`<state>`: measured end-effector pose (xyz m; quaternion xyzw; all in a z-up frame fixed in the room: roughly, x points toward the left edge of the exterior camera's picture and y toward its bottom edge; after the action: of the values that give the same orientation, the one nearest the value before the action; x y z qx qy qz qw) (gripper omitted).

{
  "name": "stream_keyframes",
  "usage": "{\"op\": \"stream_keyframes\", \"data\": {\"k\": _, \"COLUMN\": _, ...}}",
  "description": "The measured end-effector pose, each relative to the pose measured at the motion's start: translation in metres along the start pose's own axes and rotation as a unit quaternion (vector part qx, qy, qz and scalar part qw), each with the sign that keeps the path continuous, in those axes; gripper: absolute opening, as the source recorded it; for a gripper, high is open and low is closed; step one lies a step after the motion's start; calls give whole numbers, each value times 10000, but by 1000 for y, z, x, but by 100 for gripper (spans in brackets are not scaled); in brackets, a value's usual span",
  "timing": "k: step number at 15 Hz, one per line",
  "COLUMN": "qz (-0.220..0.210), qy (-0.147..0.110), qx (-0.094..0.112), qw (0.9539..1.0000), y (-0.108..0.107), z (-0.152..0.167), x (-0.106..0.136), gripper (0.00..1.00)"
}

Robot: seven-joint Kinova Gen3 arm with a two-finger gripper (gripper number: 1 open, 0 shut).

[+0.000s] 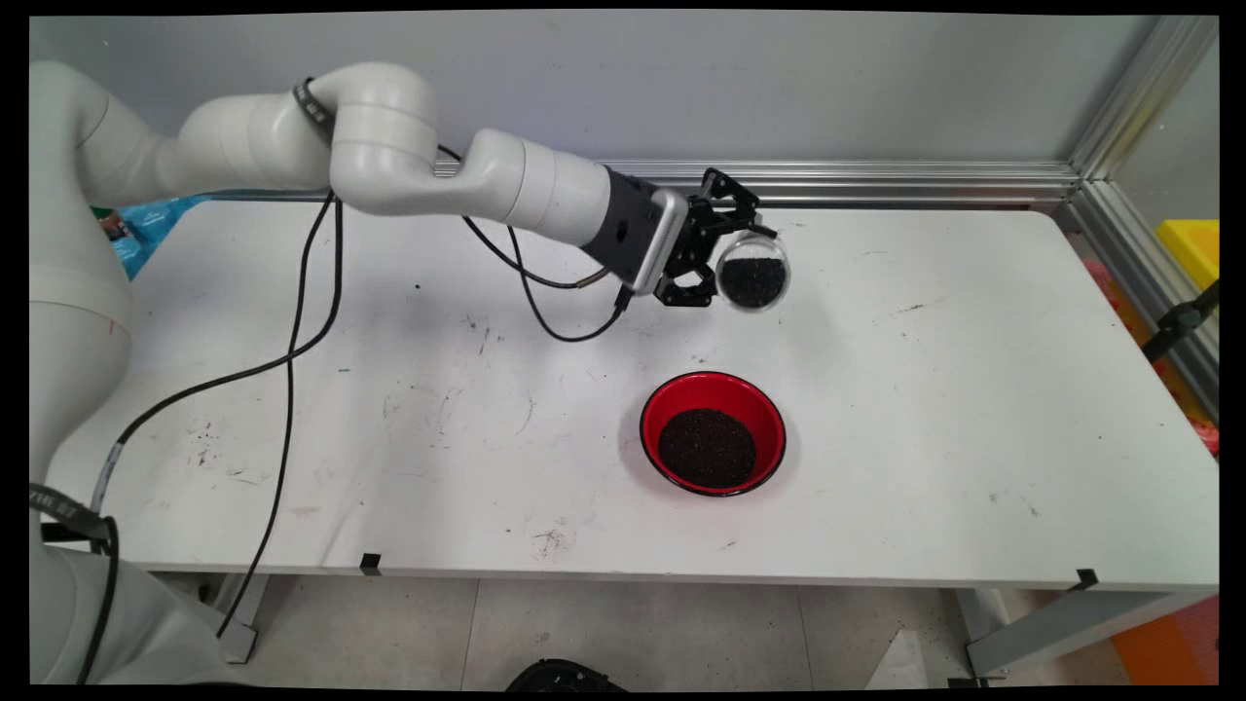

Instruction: Pour the black seasoning powder in the red bowl

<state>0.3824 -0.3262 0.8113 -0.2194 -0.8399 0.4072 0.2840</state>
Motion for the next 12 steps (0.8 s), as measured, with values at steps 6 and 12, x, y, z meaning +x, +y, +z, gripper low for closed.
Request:
{"op": "stream_keyframes", "data": {"k": 6, "qz": -1578, "qy": 139, "qx": -392, "qw": 9866, "y": -23, "z": -2, "x": 0, "gripper": 0}}
{"op": "stream_keyframes", "data": {"k": 12, "qz": -2881, "qy": -12, "qx": -597, "qw": 9557, "y": -32, "z": -4, "x": -11, "gripper": 0}}
